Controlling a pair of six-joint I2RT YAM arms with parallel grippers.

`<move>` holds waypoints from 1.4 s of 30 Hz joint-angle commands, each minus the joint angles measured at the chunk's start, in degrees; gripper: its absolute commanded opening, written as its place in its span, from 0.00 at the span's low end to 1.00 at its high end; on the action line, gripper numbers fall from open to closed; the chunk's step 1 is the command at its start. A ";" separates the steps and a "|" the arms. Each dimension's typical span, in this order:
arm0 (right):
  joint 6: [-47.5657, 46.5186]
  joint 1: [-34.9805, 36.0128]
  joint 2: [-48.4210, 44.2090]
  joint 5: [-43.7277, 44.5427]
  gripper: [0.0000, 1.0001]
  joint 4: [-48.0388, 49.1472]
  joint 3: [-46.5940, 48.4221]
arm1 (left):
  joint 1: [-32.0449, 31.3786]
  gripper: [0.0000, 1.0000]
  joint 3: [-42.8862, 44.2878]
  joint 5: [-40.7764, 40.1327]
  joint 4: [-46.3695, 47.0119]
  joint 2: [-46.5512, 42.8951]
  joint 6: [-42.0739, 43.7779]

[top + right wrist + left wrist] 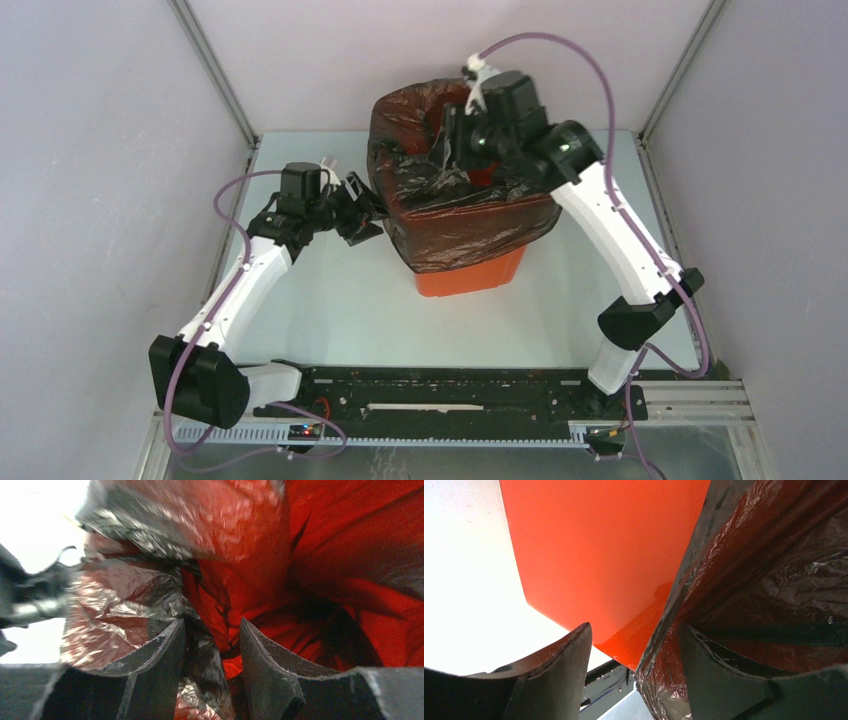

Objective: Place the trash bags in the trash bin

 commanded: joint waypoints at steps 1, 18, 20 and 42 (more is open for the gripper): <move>-1.23 3.87 0.20 6.21 0.53 1.79 -5.30 | -0.41 0.69 4.27 0.81 1.05 0.14 1.19; -6.00 -3.84 -2.97 6.55 0.83 -4.89 3.31 | -0.39 0.70 3.24 0.51 1.07 0.63 1.45; -6.84 -5.17 -4.13 7.63 0.83 -4.39 0.67 | -0.39 0.70 3.32 0.52 1.13 0.82 1.54; -5.52 -5.54 -2.46 5.26 0.83 0.73 -0.51 | -0.44 0.72 4.56 0.78 0.45 0.69 1.27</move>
